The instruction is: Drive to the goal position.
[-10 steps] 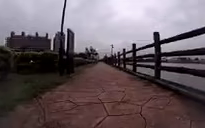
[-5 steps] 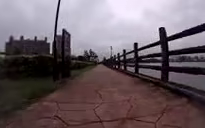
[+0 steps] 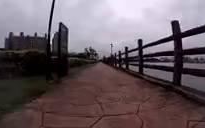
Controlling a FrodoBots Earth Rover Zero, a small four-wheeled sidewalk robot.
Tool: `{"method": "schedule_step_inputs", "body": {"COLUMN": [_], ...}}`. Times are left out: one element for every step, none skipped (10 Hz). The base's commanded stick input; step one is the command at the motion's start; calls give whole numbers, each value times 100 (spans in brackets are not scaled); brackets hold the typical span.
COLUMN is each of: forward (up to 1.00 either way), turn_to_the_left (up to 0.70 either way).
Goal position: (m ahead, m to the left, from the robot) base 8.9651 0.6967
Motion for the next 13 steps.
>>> {"method": "schedule_step_inputs", "body": {"forward": [100,100,100,100,100,100,100,100,100,100,100,100,100], "turn_to_the_left": [0,0,0,0,0,0,0,0,0,0,0,0,0]}}
